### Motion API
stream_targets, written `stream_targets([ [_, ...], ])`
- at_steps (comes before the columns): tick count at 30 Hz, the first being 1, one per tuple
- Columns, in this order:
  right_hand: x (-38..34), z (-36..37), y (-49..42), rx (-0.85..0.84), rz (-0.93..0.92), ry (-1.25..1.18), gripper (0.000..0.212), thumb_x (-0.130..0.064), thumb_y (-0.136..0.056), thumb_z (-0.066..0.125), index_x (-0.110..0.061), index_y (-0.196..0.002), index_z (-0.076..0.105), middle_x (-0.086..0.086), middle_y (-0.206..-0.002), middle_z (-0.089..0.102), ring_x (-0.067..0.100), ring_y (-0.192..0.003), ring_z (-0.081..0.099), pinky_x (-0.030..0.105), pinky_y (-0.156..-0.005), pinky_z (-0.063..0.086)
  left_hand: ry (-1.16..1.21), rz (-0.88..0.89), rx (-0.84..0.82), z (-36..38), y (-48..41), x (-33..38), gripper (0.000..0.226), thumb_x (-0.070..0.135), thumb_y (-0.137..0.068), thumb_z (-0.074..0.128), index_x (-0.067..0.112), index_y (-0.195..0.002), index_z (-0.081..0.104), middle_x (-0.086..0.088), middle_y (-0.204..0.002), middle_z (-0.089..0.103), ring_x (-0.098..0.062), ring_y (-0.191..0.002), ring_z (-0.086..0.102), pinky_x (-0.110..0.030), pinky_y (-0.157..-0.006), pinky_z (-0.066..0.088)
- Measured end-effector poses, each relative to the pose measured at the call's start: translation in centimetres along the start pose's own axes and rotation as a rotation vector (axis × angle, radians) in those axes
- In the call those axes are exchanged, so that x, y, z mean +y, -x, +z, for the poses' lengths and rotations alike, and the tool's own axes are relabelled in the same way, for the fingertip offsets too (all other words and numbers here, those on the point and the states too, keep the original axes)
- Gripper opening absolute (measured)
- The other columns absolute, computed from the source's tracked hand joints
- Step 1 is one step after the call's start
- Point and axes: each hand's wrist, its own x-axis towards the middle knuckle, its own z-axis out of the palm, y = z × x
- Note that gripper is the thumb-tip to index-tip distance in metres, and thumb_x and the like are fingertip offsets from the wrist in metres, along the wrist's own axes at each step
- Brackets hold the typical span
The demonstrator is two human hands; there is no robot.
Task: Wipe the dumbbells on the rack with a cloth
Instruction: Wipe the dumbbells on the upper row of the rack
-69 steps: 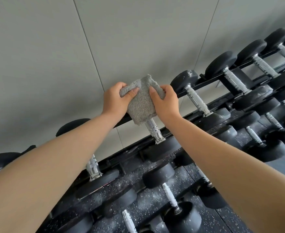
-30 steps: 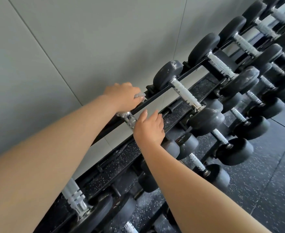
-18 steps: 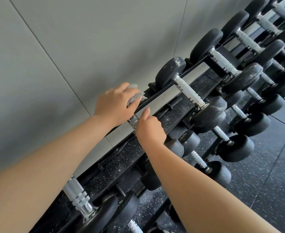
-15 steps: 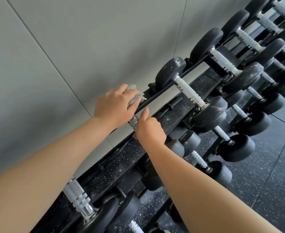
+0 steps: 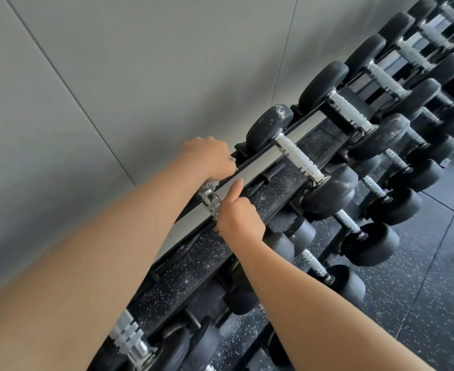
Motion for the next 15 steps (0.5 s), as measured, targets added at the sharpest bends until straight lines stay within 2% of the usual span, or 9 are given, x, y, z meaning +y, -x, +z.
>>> stream_targets([
  [2, 0.0, 0.0, 0.2, 0.021, 0.002, -0.059, 0.052, -0.032, -0.105, 0.017, -0.017, -0.155, 0.016, 0.007, -0.11, 0.065, 0.026, -0.092, 0.06, 0.038, -0.073, 0.042, -0.005, 0.045, 0.058, 0.4, 0.9, -0.5, 0.028, 0.042, -0.094, 0.04, 0.023, -0.096, 0.059, -0.008, -0.116, 0.06, -0.034, -0.107, 0.055, -0.032, -0.076, 0.038],
  [4, 0.0, 0.3, 0.5, 0.011, -0.015, -0.079, 0.063, -0.025, -0.103, 0.025, -0.019, -0.156, -0.009, 0.008, -0.11, 0.062, 0.027, -0.095, 0.06, 0.038, -0.071, 0.042, -0.001, 0.085, 0.128, 0.9, 1.7, -0.9, 0.03, 0.042, -0.095, 0.039, 0.024, -0.1, 0.061, -0.006, -0.115, 0.06, -0.034, -0.105, 0.056, -0.033, -0.076, 0.038],
  [5, -0.1, 0.4, 0.4, 0.01, -0.009, -0.075, 0.064, -0.025, -0.103, 0.025, -0.019, -0.156, -0.01, 0.007, -0.107, 0.061, 0.027, -0.093, 0.06, 0.038, -0.071, 0.043, 0.026, 0.099, 0.173, 1.3, 2.1, -1.2, 0.032, 0.043, -0.094, 0.039, 0.025, -0.105, 0.062, -0.004, -0.117, 0.06, -0.034, -0.105, 0.056, -0.033, -0.077, 0.039],
  [7, -0.2, 0.1, 0.3, 0.014, 0.003, -0.075, 0.054, -0.037, -0.104, 0.015, -0.018, -0.155, 0.015, 0.006, -0.102, 0.065, 0.028, -0.091, 0.062, 0.042, -0.08, 0.05, 0.147, 0.132, 0.305, 2.4, 3.1, -2.1, 0.037, 0.045, -0.092, 0.037, 0.028, -0.112, 0.063, 0.003, -0.123, 0.059, -0.032, -0.104, 0.059, -0.033, -0.079, 0.044],
  [9, -0.4, -0.2, 0.4, 0.003, 0.001, -0.03, 0.061, -0.045, -0.103, 0.005, -0.017, -0.148, 0.033, 0.008, -0.103, 0.068, 0.029, -0.094, 0.065, 0.044, -0.088, 0.051, 0.307, 0.192, 0.515, 4.4, 4.5, -3.2, 0.04, 0.047, -0.089, 0.037, 0.03, -0.112, 0.065, 0.008, -0.125, 0.06, -0.029, -0.1, 0.063, -0.035, -0.076, 0.051],
  [11, -0.4, -0.4, 0.5, -0.002, -0.015, -0.008, 0.077, -0.052, -0.097, -0.004, -0.013, -0.139, 0.047, 0.008, -0.102, 0.069, 0.029, -0.094, 0.065, 0.043, -0.09, 0.05, 0.43, 0.243, 0.721, 6.6, 5.9, -4.2, 0.034, 0.044, -0.092, 0.042, 0.03, -0.113, 0.065, 0.005, -0.127, 0.06, -0.026, -0.099, 0.065, -0.036, -0.07, 0.055],
  [13, -0.3, -0.5, 0.7, -0.006, -0.031, -0.012, 0.091, -0.056, -0.087, -0.013, -0.014, -0.134, 0.052, 0.01, -0.099, 0.07, 0.028, -0.091, 0.066, 0.044, -0.091, 0.051, 0.479, 0.231, 0.801, 8.3, 6.8, -4.8, 0.03, 0.042, -0.094, 0.045, 0.033, -0.118, 0.059, 0.001, -0.13, 0.058, -0.026, -0.101, 0.064, -0.038, -0.068, 0.057],
  [15, -0.5, -0.6, 0.9, 0.002, -0.04, -0.037, 0.092, -0.059, -0.088, -0.012, -0.014, -0.13, 0.056, 0.01, -0.096, 0.07, 0.028, -0.089, 0.067, 0.044, -0.09, 0.052, 0.452, 0.194, 0.806, 8.6, 6.8, -4.9, 0.028, 0.042, -0.094, 0.044, 0.036, -0.119, 0.054, -0.001, -0.129, 0.059, -0.029, -0.098, 0.064, -0.039, -0.067, 0.057],
])
